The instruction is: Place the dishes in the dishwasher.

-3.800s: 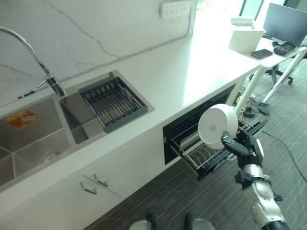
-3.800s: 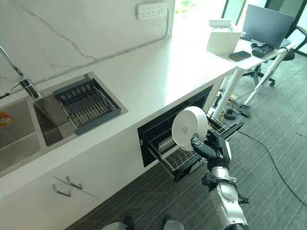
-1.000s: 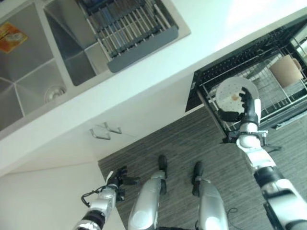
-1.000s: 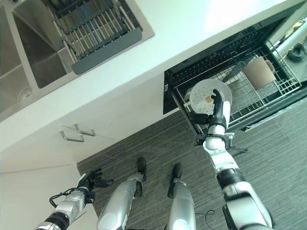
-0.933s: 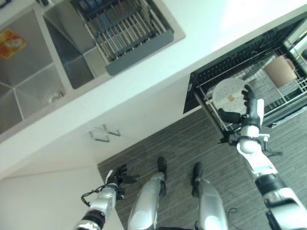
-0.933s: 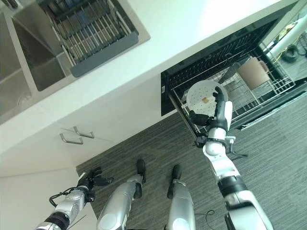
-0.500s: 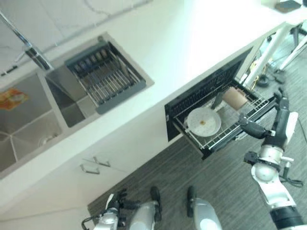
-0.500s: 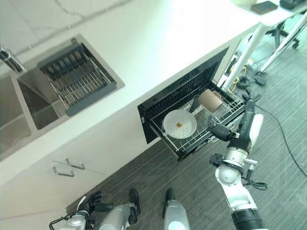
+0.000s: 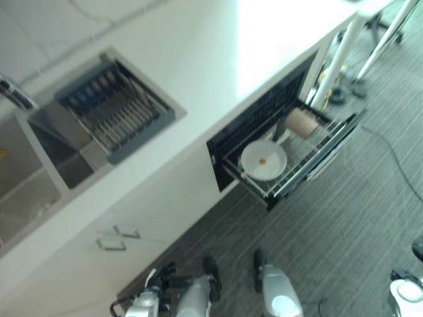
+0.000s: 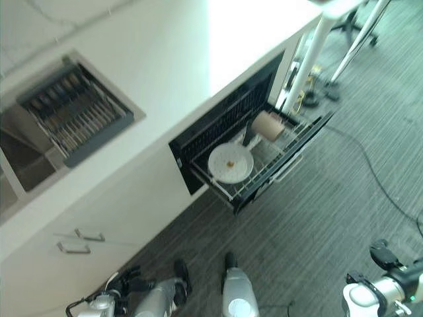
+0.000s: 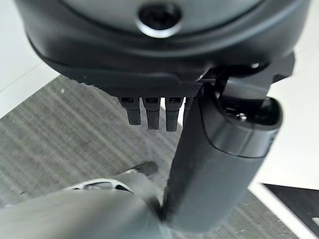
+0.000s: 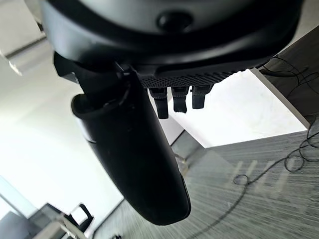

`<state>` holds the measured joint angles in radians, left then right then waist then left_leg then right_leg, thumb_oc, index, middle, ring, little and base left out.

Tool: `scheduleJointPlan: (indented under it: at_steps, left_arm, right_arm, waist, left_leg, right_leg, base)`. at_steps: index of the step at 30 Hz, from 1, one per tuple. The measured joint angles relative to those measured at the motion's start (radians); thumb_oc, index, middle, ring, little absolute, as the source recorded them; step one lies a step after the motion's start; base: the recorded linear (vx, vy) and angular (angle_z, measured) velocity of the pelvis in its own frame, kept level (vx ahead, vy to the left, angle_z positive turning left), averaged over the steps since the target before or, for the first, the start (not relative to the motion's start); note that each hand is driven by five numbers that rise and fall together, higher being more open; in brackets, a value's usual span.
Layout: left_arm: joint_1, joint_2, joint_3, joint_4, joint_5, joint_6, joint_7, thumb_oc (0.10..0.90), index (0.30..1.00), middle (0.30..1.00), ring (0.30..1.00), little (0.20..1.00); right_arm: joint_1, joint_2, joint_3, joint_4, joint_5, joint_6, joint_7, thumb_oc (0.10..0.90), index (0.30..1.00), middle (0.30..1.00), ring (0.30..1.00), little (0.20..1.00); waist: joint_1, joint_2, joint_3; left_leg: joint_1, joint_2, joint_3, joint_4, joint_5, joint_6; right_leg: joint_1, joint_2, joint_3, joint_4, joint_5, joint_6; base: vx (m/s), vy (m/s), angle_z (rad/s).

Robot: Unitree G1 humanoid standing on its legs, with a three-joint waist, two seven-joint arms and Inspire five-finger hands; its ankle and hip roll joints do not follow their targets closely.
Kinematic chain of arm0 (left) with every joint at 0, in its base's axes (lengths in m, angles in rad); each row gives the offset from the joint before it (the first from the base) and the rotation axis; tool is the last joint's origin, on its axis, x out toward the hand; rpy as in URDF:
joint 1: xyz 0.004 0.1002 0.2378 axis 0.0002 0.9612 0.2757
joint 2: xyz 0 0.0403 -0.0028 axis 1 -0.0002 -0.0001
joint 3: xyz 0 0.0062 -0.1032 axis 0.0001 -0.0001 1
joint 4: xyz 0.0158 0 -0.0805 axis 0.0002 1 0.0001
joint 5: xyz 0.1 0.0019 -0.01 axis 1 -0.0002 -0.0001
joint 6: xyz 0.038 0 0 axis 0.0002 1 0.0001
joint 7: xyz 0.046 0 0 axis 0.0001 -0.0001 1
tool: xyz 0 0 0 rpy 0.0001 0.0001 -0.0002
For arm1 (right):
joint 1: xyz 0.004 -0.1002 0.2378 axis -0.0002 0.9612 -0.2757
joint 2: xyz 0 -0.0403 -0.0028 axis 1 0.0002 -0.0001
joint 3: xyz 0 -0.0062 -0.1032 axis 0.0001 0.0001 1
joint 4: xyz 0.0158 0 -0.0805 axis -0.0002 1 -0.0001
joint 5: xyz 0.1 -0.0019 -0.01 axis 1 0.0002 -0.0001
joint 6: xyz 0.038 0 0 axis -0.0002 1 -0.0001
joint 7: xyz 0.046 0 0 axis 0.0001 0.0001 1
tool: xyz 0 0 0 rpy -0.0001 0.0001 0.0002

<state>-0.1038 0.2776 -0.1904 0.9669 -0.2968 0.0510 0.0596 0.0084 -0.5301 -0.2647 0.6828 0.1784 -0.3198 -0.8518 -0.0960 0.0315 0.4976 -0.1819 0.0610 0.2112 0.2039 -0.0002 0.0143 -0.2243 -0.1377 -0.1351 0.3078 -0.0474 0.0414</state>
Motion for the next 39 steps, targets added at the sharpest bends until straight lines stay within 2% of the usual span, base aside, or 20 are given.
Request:
scheduleJointPlan:
  at_steps: [3, 4, 8, 12, 16, 20, 23, 28, 31, 34, 39]
  left_arm:
    - [-0.038, 0.010, -0.010, -0.015, -0.038, -0.006, 0.000, 0.800, 0.900, 0.900, 0.900, 0.900]
    - [-0.038, 0.010, -0.014, -0.015, -0.045, -0.005, 0.000, 0.800, 0.900, 0.900, 0.900, 0.900]
    - [-0.043, 0.012, -0.024, -0.035, -0.054, -0.008, 0.000, 0.800, 0.900, 0.900, 0.900, 0.900]
    - [-0.068, 0.016, -0.042, -0.045, -0.087, -0.013, -0.009, 0.800, 0.900, 0.900, 0.900, 0.900]
    - [-0.072, 0.025, -0.041, -0.068, -0.088, -0.014, -0.010, 0.800, 0.900, 0.900, 0.900, 0.900]
    - [-0.083, 0.027, -0.037, -0.072, -0.089, -0.015, -0.026, 0.800, 0.900, 0.900, 0.900, 0.900]
    - [-0.086, 0.027, -0.025, -0.075, -0.089, -0.016, -0.029, 0.800, 0.900, 0.900, 0.900, 0.900]
    - [-0.070, 0.043, -0.056, -0.035, -0.079, 0.016, -0.029, 0.800, 0.900, 0.900, 0.900, 0.900]
    - [-0.052, 0.044, -0.064, -0.035, -0.078, 0.016, -0.029, 0.800, 0.900, 0.900, 0.900, 0.900]
    - [-0.037, 0.045, -0.065, -0.037, -0.071, 0.014, -0.029, 0.800, 0.900, 0.900, 0.900, 0.900]
    - [-0.036, 0.045, -0.084, -0.037, -0.071, 0.003, -0.031, 0.800, 0.900, 0.900, 0.900, 0.900]
  right_arm:
    - [-0.117, -0.030, 0.084, 0.003, 0.000, 0.000, 0.055, 0.800, 0.900, 0.900, 0.900, 0.900]
    - [-0.145, -0.033, 0.108, 0.003, -0.001, 0.000, 0.070, 0.800, 0.900, 0.900, 0.900, 0.900]
    - [-0.283, -0.078, 0.205, 0.036, -0.018, 0.000, 0.099, 0.800, 0.900, 0.900, 0.900, 0.900]
    - [-0.348, -0.121, 0.227, 0.041, -0.022, 0.024, 0.136, 0.800, 0.900, 0.900, 0.900, 0.900]
    - [-0.352, -0.166, 0.237, 0.061, -0.023, 0.050, 0.159, 0.800, 0.900, 0.900, 0.900, 0.900]
    - [-0.425, -0.220, 0.266, 0.068, -0.039, 0.090, 0.182, 0.800, 0.900, 0.900, 0.900, 0.900]
    - [-0.494, -0.254, 0.299, 0.068, -0.040, 0.117, 0.200, 0.800, 0.900, 0.900, 0.900, 0.900]
    - [-0.645, -0.301, 0.380, 0.086, -0.041, 0.155, 0.215, 0.800, 0.900, 0.900, 0.900, 0.900]
    - [-0.728, -0.316, 0.413, 0.117, -0.040, 0.177, 0.221, 0.800, 0.900, 0.900, 0.900, 0.900]
    - [-0.772, -0.317, 0.439, 0.119, -0.040, 0.194, 0.237, 0.800, 0.900, 0.900, 0.900, 0.900]
    - [-0.854, -0.318, 0.505, 0.119, -0.040, 0.219, 0.250, 0.800, 0.900, 0.900, 0.900, 0.900]
  waist:
    - [0.019, 0.014, 0.042]
    - [0.023, 0.015, 0.043]
    - [0.084, 0.032, 0.042]
    - [0.134, 0.032, 0.042]
    - [0.133, 0.034, 0.042]
    - [0.139, 0.044, 0.044]
    - [0.147, 0.054, 0.043]
    - [0.159, 0.069, 0.044]
    - [0.188, 0.071, 0.044]
    - [0.209, 0.071, 0.044]
    - [0.217, 0.071, 0.044]
  left_leg:
    - [-0.063, -0.003, -0.021, 0.012, 0.001, -0.001]
    - [-0.073, -0.009, -0.031, 0.020, 0.000, -0.001]
    - [-0.099, -0.013, -0.067, 0.030, 0.001, 0.000]
    - [-0.149, -0.036, -0.100, 0.069, 0.015, 0.006]
    - [-0.207, -0.052, -0.110, 0.132, -0.012, 0.009]
    - [-0.261, -0.064, -0.115, 0.200, -0.046, 0.016]
    - [-0.300, -0.062, -0.115, 0.220, -0.045, 0.016]
    - [-0.381, -0.057, -0.135, 0.232, -0.020, 0.011]
    - [-0.412, -0.052, -0.144, 0.229, -0.009, 0.010]
    - [-0.418, -0.048, -0.157, 0.223, 0.001, 0.004]
    - [-0.424, -0.049, -0.166, 0.196, 0.026, -0.007]
  right_leg:
    - [-0.054, -0.008, -0.026, 0.018, 0.002, -0.011]
    - [-0.060, -0.012, -0.038, 0.025, 0.001, -0.014]
    - [-0.081, -0.020, -0.063, 0.072, -0.028, -0.024]
    - [-0.130, -0.048, -0.085, 0.161, -0.088, -0.029]
    - [-0.172, -0.072, -0.090, 0.220, -0.111, -0.015]
    - [-0.219, -0.089, -0.080, 0.275, -0.139, -0.008]
    - [-0.260, -0.090, -0.075, 0.291, -0.139, -0.010]
    - [-0.334, -0.088, -0.093, 0.314, -0.135, -0.030]
    - [-0.366, -0.084, -0.100, 0.320, -0.129, -0.040]
    - [-0.369, -0.081, -0.112, 0.316, -0.126, -0.046]
    - [-0.375, -0.076, -0.124, 0.304, -0.115, -0.048]
  base:
    - [-0.01, -0.028, 0.31]
    - [0.03, -0.006, 0.36]
    - [0.06, -0.004, 0.23]
    - [0.06, 0.026, 0.31]
    - [0.05, 0.049, 0.15]
    - [0.02, 0.050, 0.05]
    - [-0.05, 0.041, -0.02]
    - [-0.04, 0.017, 0.08]
    - [-0.02, 0.023, 0.07]
    - [-0.01, 0.032, 0.07]
    - [0.00, 0.027, 0.03]
